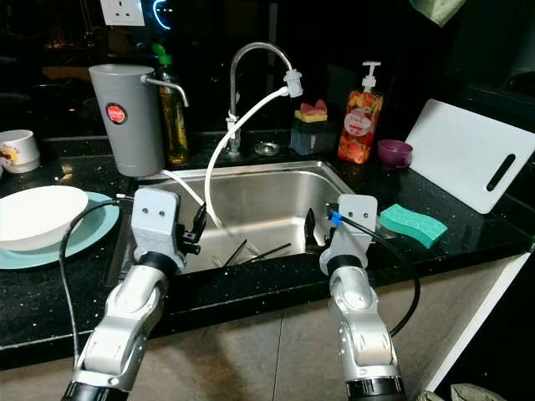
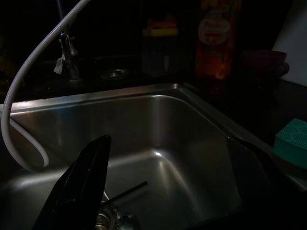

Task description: Kitchen organization

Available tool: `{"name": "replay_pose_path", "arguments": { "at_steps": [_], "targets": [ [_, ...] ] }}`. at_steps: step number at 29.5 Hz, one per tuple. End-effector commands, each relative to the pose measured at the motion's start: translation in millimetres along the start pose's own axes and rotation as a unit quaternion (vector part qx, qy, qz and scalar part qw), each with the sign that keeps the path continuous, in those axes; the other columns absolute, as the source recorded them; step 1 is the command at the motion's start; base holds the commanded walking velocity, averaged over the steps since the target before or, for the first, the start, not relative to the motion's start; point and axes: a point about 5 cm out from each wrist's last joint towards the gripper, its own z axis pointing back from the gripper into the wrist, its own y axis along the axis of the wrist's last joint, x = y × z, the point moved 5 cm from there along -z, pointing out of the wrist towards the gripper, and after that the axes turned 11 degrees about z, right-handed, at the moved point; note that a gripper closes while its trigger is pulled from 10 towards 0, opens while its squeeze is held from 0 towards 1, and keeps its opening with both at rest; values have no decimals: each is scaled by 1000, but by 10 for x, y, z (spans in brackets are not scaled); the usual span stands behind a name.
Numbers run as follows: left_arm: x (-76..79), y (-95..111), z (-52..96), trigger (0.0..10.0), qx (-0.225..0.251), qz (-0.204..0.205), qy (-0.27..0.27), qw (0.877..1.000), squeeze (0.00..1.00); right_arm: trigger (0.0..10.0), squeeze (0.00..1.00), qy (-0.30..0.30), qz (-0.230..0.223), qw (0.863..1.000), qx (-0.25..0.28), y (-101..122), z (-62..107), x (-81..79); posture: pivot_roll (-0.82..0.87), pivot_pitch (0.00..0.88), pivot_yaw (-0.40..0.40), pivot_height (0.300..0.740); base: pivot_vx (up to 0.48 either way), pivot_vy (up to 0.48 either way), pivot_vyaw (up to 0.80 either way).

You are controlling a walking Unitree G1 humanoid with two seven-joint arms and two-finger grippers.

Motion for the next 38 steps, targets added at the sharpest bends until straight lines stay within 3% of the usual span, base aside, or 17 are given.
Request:
{"name": "replay_pose_path", "arguments": {
  "at_steps": [1,16,27,38],
  "targets": [
    [26,-33,20,10000,-7,1,-2,1000,0,10000,0,-3,1,1000,-2,-4,19,22,65,39,-62,740,0,0,0],
    [93,-64,15,10000,-12,5,-11,1000,0,10000,0,-10,6,1000,-7,-31,64,87,41,53,-55,740,0,0,0],
    [32,-37,9,10000,-8,-2,-8,1000,0,10000,0,0,0,1000,-2,9,25,-17,64,42,-54,740,0,0,0],
    [84,-50,0,10000,-9,3,-13,1000,0,10000,0,-7,7,1000,-3,7,37,55,49,33,-54,740,0,0,0]
  ]
}}
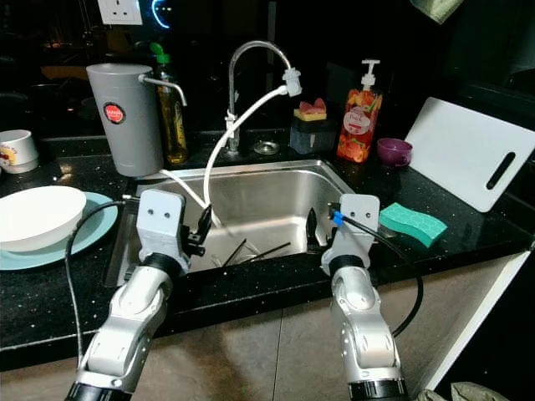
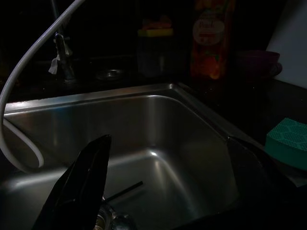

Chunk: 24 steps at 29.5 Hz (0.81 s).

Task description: Kitchen organization

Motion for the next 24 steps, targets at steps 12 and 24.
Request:
{"name": "replay_pose_path", "arguments": {
  "at_steps": [12,24],
  "targets": [
    [6,-31,3,10000,-5,1,2,1000,0,10000,0,1,4,1000,-2,-1,7,11,52,42,-60,740,0,0,0],
    [-22,-29,-13,10000,-7,-2,6,1000,0,10000,0,1,1,1000,-4,-6,12,-6,48,42,-58,740,0,0,0]
  ]
}}
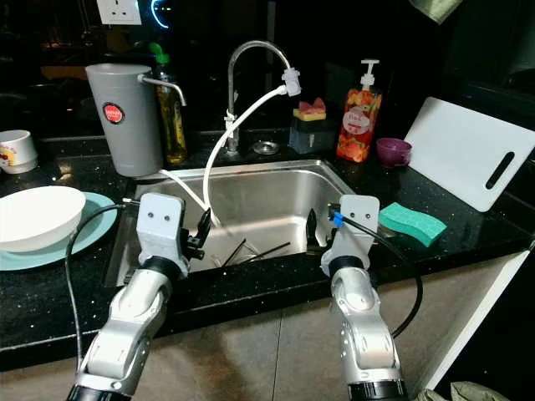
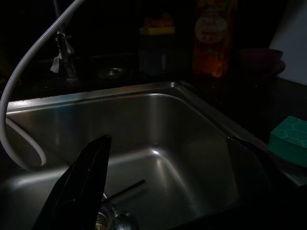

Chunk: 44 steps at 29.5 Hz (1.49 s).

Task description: Kitchen organization

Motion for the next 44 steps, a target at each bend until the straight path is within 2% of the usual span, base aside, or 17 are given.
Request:
{"name": "replay_pose_path", "arguments": {
  "at_steps": [1,22,44],
  "targets": [
    [9,-21,-6,10000,-4,0,1,1000,0,10000,0,-3,4,1000,1,23,2,35,40,44,-60,740,0,0,0],
    [-20,-26,29,10000,-5,-1,7,1000,0,10000,0,3,2,1000,-3,2,7,-10,53,52,-70,740,0,0,0],
    [-9,-27,19,10000,-4,0,6,1000,0,10000,0,1,3,1000,-2,6,4,7,51,49,-68,740,0,0,0]
  ]
}}
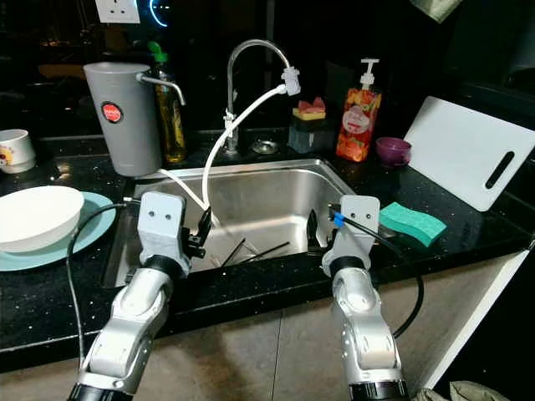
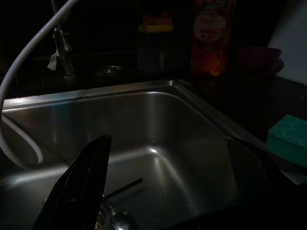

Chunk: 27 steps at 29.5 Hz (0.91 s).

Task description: Kitchen organization

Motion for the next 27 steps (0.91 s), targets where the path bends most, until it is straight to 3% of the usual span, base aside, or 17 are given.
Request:
{"name": "replay_pose_path", "arguments": {
  "at_steps": [1,27],
  "targets": [
    [-12,-7,7,10000,-2,-2,2,1000,0,10000,0,0,1,1000,0,14,1,-2,51,49,-68,740,0,0,0],
    [-5,-4,7,10000,-1,-3,0,1000,0,10000,0,3,1,1000,1,21,-8,-16,53,41,-70,740,0,0,0]
  ]
}}
